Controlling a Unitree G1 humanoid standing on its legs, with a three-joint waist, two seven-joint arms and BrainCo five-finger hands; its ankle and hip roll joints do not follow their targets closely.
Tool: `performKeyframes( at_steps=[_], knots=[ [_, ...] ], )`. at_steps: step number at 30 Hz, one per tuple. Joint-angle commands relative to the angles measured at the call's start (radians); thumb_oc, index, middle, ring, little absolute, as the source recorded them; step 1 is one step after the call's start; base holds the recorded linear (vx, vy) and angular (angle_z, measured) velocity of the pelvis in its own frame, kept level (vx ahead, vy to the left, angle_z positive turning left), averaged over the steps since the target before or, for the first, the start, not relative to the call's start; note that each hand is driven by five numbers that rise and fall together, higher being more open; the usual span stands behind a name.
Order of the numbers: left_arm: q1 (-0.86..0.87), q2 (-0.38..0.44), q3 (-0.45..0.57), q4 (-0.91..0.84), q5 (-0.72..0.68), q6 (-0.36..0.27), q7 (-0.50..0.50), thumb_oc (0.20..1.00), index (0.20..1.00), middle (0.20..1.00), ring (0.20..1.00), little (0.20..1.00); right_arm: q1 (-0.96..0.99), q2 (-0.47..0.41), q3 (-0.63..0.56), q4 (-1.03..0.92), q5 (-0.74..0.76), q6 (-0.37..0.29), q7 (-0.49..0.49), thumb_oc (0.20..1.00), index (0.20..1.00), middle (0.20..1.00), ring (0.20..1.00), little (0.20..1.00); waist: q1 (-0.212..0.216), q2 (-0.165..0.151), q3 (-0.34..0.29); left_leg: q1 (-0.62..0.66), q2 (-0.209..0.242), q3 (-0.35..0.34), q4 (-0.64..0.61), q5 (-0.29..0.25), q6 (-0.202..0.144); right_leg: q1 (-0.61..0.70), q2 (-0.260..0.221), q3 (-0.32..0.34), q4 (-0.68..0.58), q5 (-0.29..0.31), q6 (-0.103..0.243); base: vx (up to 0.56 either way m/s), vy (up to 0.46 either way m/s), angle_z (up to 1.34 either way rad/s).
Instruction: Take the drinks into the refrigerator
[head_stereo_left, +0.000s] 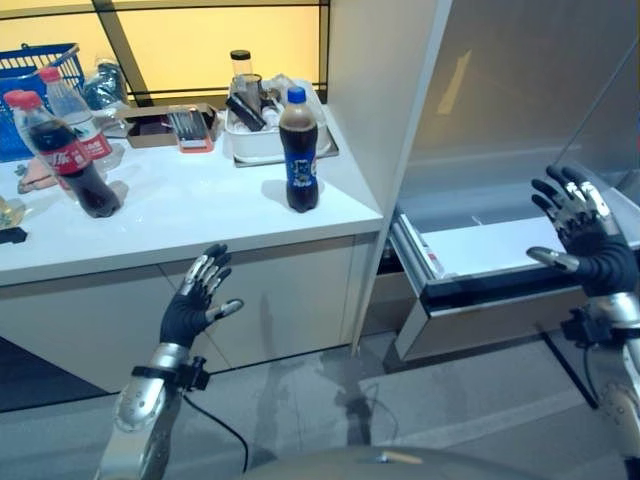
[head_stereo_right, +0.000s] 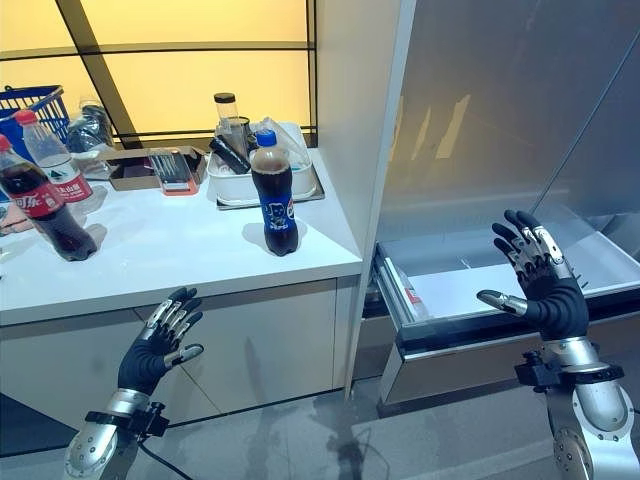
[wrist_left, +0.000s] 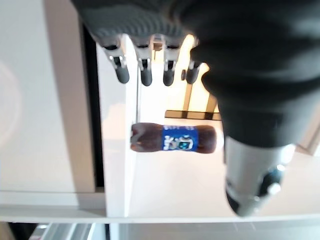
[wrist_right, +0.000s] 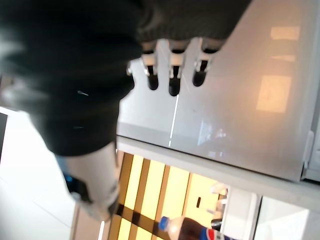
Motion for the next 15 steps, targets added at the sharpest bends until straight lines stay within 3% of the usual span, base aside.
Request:
performKeyframes(
  at_steps=[1, 15],
  knots=[
    [-0.079, 0.039, 0.063, -0.037, -0.015, -0.071, 0.013, 1.0, 1.0, 1.0, 1.0, 1.0, -0.089, 0.018, -0.006, 0.008, -0.01, -0.054, -0.017, 1.0, 1.0, 1.0, 1.0, 1.0, 0.003, -0.034, 0.005, 0.0, -0.038, -0.007, 0.002, -0.027, 0.033, 0.073, -0.032, 0.002, 0.021, -0.052, 0.057, 0.0, -0.001, -0.03],
    [-0.119, -0.001, 0.055, -0.056, 0.0, -0.064, 0.042, 1.0, 1.0, 1.0, 1.0, 1.0, -0.108, 0.064, 0.008, 0.012, -0.04, -0.047, -0.026, 1.0, 1.0, 1.0, 1.0, 1.0, -0.005, -0.03, 0.0, 0.011, -0.04, 0.005, 0.002, -0.032, 0.037, 0.076, -0.029, 0.017, 0.021, -0.053, 0.056, 0.01, -0.001, -0.01]
  ],
)
